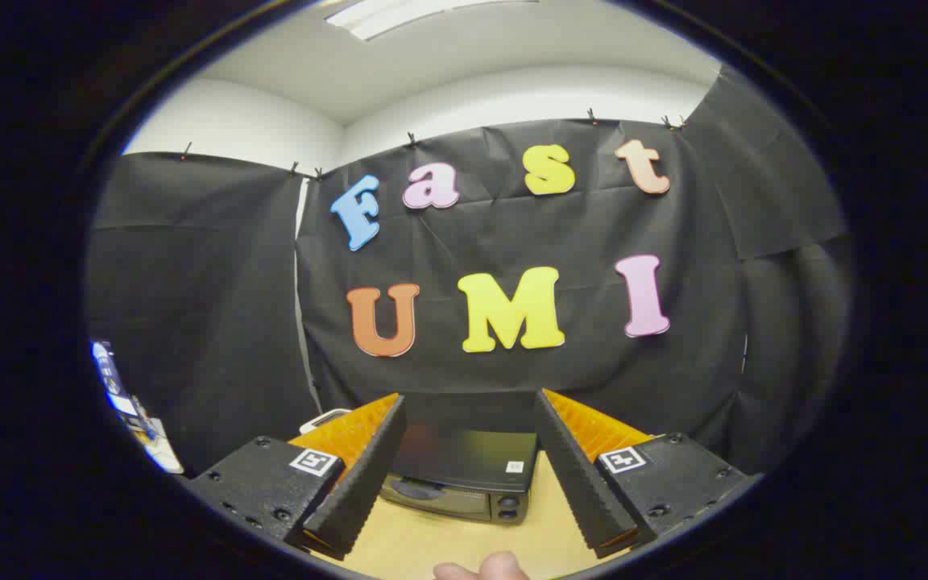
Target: Open the toaster oven, put the food inside, and close the toaster oven door.
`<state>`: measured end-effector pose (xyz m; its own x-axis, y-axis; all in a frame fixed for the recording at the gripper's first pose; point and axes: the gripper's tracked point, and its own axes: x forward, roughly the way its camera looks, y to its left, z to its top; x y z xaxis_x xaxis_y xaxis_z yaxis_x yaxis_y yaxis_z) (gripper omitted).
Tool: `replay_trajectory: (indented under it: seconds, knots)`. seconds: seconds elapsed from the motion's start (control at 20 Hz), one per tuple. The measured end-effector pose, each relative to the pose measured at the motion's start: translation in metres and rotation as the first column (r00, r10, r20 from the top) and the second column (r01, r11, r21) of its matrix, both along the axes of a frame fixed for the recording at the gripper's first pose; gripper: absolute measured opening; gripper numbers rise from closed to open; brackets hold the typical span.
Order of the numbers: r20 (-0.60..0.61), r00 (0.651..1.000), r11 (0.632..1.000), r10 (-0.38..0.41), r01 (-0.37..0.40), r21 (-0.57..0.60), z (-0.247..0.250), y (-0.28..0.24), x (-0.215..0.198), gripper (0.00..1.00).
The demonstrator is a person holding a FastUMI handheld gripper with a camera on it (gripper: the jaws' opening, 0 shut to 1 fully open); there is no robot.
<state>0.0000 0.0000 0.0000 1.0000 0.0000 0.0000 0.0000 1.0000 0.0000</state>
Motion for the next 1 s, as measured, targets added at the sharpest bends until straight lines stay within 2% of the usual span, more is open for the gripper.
replay_trajectory:
  seconds: [1.0]
  knots:
    - [-0.013,1.0,1.0,-0.007,0.007,-0.015,-0.003,0.031,-0.024,1.0]
